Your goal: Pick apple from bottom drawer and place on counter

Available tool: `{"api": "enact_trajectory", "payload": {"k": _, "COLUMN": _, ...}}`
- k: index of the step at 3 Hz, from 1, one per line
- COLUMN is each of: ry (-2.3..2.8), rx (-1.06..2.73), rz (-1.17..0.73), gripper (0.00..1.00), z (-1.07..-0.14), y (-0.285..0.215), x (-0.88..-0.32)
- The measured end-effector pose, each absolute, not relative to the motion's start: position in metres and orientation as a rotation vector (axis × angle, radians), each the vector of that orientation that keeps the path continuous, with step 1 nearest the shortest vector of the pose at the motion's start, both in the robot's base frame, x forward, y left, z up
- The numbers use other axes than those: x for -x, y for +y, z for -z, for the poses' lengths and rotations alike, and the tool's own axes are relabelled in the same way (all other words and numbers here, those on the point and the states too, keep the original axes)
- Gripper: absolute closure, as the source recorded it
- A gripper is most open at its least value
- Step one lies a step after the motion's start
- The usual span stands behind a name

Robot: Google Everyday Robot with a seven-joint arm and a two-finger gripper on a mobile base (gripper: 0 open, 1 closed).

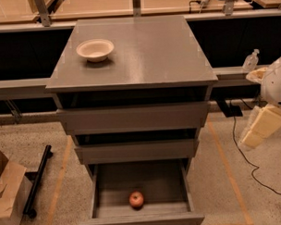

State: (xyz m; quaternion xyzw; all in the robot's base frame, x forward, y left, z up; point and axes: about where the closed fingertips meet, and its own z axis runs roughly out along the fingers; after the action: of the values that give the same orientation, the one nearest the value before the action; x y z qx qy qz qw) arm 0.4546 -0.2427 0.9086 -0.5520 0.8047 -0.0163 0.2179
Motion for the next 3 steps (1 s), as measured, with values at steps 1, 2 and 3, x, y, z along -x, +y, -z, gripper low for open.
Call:
{"api": "enact_trajectory", "payload": {"k": 1, "ry": 2.215, "rx": 1.517, "rz": 0.062, "gripper": 0.00, "z": -0.910, "y": -0.243, "x": -0.458}}
{"api": "enact_trajectory", "payload": {"k": 2, "ry": 2.257, "rx": 1.511, "rz": 0.052, "gripper": 0.00, "z": -0.899, "y": -0.243, "x": -0.458}}
{"api": "enact_trajectory", "payload": {"k": 3, "ry": 2.329, "rx": 1.407, "rz": -0.115, "gripper": 0.00, "z": -0.846, "y": -0.242, "x": -0.459}}
